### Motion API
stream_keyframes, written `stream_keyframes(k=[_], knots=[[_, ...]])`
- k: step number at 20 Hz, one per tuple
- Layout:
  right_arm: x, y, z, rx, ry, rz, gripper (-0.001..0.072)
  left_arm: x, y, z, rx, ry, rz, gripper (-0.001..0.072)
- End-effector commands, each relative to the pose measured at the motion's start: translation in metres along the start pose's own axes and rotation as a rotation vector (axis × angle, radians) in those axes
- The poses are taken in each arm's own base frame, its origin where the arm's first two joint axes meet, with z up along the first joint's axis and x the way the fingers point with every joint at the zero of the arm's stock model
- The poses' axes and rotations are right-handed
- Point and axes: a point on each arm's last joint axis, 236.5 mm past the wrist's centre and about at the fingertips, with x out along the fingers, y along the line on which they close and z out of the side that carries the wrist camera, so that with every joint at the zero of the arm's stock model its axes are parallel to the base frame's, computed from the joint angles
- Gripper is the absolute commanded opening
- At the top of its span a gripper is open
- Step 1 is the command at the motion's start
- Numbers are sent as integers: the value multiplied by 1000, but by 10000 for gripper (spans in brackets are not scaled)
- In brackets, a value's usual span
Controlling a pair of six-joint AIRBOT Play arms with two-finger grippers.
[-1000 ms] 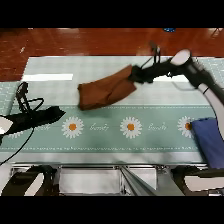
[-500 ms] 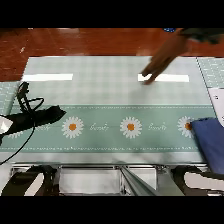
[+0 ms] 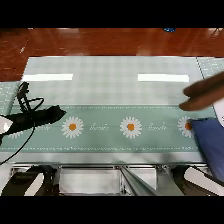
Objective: Fold the shirts.
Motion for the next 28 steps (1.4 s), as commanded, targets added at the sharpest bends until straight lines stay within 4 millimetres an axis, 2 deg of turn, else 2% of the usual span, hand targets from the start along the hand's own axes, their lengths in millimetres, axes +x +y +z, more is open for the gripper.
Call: stream_keyframes(k=[1, 3, 6, 8, 10, 11, 12, 13, 14, 16, 17, 18, 19, 21, 22, 23, 24, 25, 26, 27, 28], knots=[[-30, -83, -32, 138, 17, -181, 21, 0, 0, 1, 0, -3, 1, 17], [-29, -128, -67, 202, 68, -266, 21, 0, 0, 1, 1, -3, 1, 17], [-28, -201, -138, 382, 174, -445, 21, 0, 0, 1, 46, -3, 1, 17], [-23, -221, -176, 533, 209, -485, 22, 0, 0, 1, 45, -2, 1, 17], [-21, -237, -203, 587, 235, -558, 23, 0, 0, 1, 45, -3, 1, 17], [-26, -249, -217, 629, 250, -637, 72, 0, 0, 1, 45, -2, 1, 17], [-29, -259, -228, 667, 273, -694, 324, 1, 1, 1, 47, -1, 2, 17], [-25, -260, -232, 657, 295, -693, 407, 2, 2, 2, 46, -3, 4, 17], [-22, -262, -229, 658, 285, -687, 408, 3, 3, 2, 43, -1, 6, 17], [-6, -255, -200, 650, 172, -605, 399, 8, 5, 10, 69, -12, 15, 17], [10, -240, -170, 636, 69, -495, 298, 9, 3, 22, 69, -32, 16, 17], [27, -213, -136, 587, -15, -342, 142, 7, -5, 38, 79, -52, 10, 17], [41, -173, -95, 508, -103, -145, 23, 2, -17, 59, 100, -80, -3, 17], [60, -84, -35, 414, -175, 189, 22, -16, -52, 112, 155, -164, -40, 16], [68, -36, -21, 321, -164, 307, 22, -25, -71, 137, 173, -201, -67, 16], [76, 15, -16, 201, -135, 390, 22, -35, -96, 159, 199, -222, -105, 16], [84, 71, -21, 34, -103, 454, 22, -42, -119, 172, 245, -222, -131, 16], [93, 122, -35, -131, -72, 489, 22, -46, -143, 181, 317, -216, -150, 16], [103, 161, -54, -267, -37, 499, 22, -46, -157, 185, 389, -200, -137, 16], [118, 190, -77, -410, -7, 475, 22, -42, -159, 186, 460, -179, -75, 15], [137, 204, -100, -511, 33, 428, 22, -35, -151, 185, 480, -158, 12, 16]])
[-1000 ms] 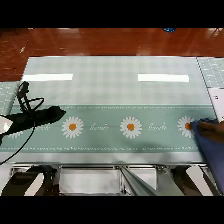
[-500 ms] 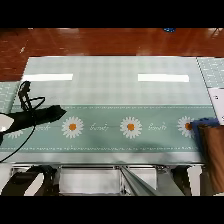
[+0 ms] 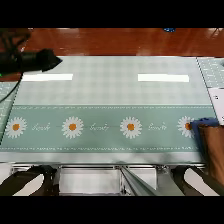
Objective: Fold the shirts.
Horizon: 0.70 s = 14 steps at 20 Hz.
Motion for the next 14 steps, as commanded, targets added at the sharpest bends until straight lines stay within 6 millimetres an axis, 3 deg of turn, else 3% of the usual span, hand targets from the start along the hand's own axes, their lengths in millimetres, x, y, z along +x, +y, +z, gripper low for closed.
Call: stream_keyframes(k=[1, 3, 5, 7, 11, 14], knots=[[84, 87, -59, -391, 171, 2, 22, 14, 5, 6, 147, 87, 163, 16], [117, 50, -114, -503, 381, -168, 22, 42, 27, -33, 142, 177, 229, 16], [132, 8, -145, -561, 506, -321, 22, 66, 52, -75, 83, 272, 260, 17], [136, -7, -148, -577, 519, -375, 22, 72, 63, -93, 67, 334, 276, 17], [141, -3, -139, -583, 474, -360, 22, 67, 65, -109, 59, 403, 286, 17], [141, -3, -139, -584, 474, -361, 22, 68, 65, -106, 60, 392, 285, 17]])
